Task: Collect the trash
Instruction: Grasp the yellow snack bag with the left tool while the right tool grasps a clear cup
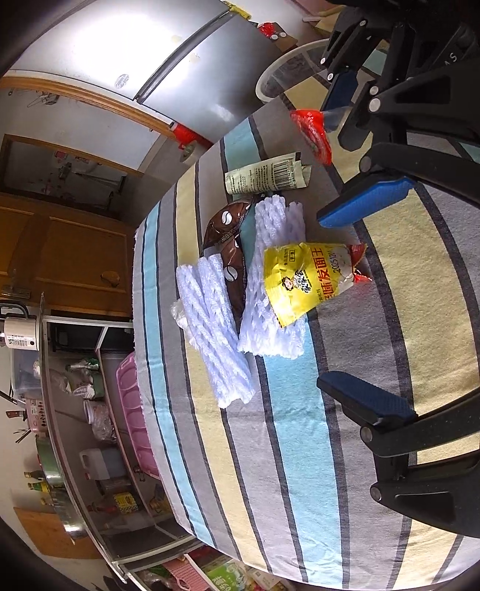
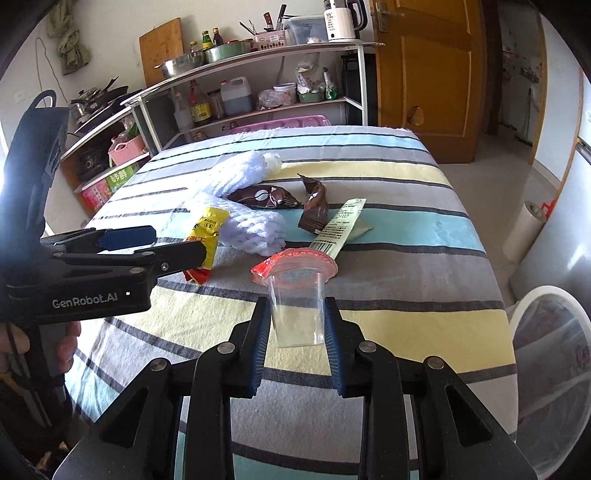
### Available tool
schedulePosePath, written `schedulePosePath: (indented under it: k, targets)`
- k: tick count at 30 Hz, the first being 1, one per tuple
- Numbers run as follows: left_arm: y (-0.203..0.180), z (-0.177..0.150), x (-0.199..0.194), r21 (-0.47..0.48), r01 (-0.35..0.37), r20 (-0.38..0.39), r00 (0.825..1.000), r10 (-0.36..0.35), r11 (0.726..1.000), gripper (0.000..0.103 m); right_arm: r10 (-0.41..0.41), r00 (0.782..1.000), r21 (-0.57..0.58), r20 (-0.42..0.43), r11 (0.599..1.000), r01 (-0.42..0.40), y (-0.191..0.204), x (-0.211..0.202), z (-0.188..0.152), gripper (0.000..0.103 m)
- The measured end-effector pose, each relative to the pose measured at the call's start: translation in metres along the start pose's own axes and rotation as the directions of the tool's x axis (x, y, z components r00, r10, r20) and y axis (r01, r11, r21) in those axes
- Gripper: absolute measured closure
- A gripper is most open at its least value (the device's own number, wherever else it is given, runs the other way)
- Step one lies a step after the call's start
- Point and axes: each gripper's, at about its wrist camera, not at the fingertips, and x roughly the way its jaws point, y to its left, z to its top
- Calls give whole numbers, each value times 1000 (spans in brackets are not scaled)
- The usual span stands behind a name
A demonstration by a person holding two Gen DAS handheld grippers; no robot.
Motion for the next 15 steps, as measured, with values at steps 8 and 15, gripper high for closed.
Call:
schedulePosePath:
  k: [8,15]
  targets:
    - [-3,-2,14,-12,15,-34,999,-15,1000,44,-9,1000,24,5,1000,9,-4,-2,-4,73]
    - [-4,-4,13,-11,11,-34,999,-11,1000,66,-7,1000,22,9,1000,6,-3,-2,-4,73]
